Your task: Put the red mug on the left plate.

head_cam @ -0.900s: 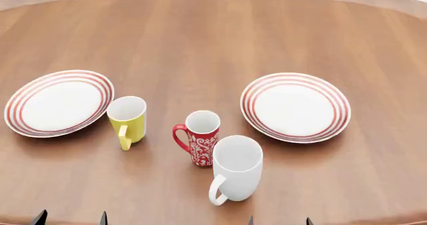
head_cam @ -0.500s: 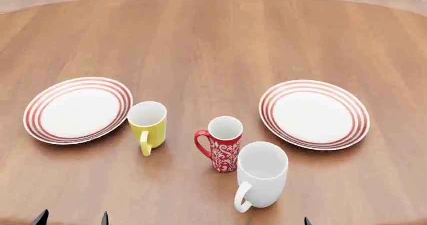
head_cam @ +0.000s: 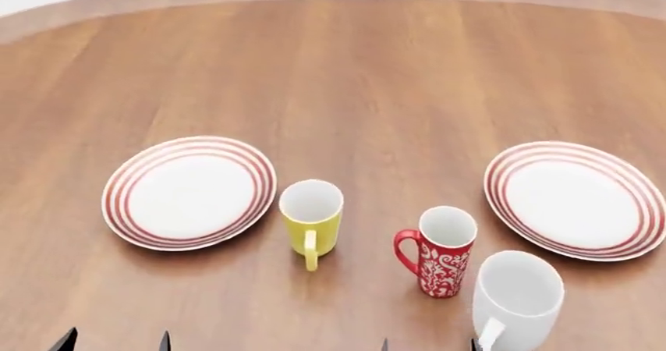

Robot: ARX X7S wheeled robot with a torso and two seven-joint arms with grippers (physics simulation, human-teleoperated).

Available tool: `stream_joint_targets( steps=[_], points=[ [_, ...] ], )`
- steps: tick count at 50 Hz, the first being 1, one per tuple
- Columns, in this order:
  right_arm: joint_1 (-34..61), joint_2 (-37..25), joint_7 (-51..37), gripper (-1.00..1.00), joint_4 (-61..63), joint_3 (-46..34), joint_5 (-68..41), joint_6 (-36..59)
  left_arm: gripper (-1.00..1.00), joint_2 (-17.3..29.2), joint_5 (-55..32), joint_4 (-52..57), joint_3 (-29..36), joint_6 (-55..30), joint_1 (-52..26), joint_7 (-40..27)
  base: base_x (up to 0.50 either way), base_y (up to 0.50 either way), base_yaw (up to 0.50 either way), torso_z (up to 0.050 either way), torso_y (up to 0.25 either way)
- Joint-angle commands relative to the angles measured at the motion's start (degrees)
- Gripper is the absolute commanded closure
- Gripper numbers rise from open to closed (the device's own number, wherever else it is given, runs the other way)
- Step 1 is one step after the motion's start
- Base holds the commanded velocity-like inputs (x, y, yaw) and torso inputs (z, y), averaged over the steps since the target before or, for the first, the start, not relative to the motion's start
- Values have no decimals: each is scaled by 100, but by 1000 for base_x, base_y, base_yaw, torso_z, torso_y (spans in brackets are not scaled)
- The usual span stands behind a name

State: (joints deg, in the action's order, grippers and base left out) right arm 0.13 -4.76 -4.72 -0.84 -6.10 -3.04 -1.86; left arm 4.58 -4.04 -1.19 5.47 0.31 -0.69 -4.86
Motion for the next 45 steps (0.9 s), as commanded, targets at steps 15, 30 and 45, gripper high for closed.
stream_joint_targets(
  steps=[15, 30, 45],
  points=[
    [0, -169, -162, -100, 6, -204, -146, -52, -100, 164, -143, 51, 216, -11, 20, -184, 243, 373, 0, 0, 0],
    [34, -227, -230, -100, -25, -289, -243, -34, -100, 240, -159, -62, 323, 14, -49, -275, 385, 375, 0, 0, 0],
    [35, -288, -294, -100, -13, -355, -326, -46, -100, 292, -222, -105, 401, 55, -66, -341, 434, 342, 0, 0, 0]
  ],
)
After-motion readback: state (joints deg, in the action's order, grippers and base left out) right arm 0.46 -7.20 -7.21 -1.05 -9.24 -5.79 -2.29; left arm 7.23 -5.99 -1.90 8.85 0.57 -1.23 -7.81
